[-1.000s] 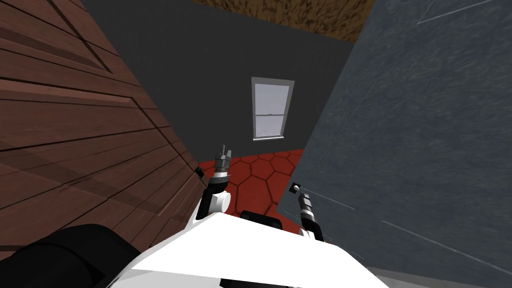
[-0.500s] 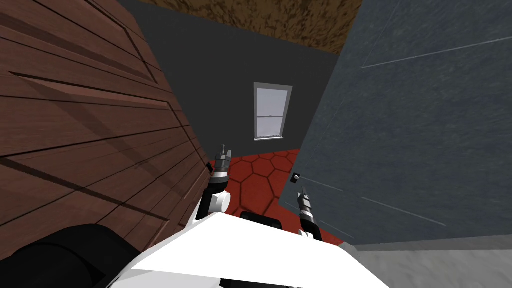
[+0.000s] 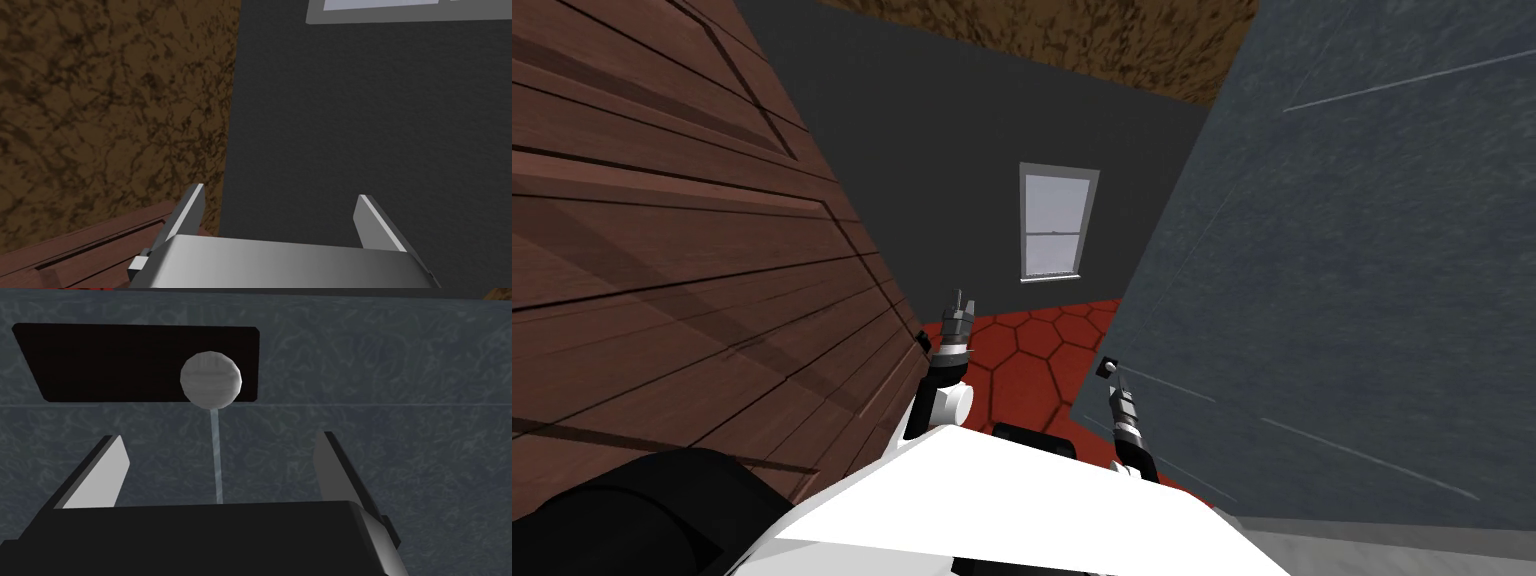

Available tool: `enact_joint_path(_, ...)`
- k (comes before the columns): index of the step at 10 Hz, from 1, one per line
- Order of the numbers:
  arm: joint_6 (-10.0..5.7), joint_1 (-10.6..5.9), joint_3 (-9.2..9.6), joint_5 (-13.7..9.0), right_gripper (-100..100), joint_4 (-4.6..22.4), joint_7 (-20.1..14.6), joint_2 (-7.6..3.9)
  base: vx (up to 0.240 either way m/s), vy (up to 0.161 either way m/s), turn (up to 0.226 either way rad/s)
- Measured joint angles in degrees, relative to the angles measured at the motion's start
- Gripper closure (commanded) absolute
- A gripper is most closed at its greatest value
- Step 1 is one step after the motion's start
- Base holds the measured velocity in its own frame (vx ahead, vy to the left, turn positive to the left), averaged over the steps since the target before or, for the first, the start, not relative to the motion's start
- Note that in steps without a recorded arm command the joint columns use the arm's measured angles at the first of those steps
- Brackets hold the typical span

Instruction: Push the door open

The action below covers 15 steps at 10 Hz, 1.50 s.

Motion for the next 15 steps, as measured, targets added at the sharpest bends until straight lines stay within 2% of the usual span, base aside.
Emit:
enact_joint_path(3,-1.03,-0.35,-0.36,-0.11,-100,0.93,0.21,0.52,0.173,-0.047,0.021)
enact_joint_path(4,-1.18,-0.30,-0.34,-0.10,100,0.95,0.22,0.59,-0.016,0.004,0.003)
enact_joint_path(9,-0.87,-0.26,-0.31,-0.08,100,1.08,0.25,0.56,-0.015,0.003,0.001)
enact_joint_path(13,-0.55,-0.11,-1.20,-0.67,100,1.70,0.34,0.37,0.157,0.020,-0.044)
enact_joint_path(15,-0.27,-1.03,-2.46,-1.35,100,2.08,0.80,0.34,0.213,0.009,-0.061)
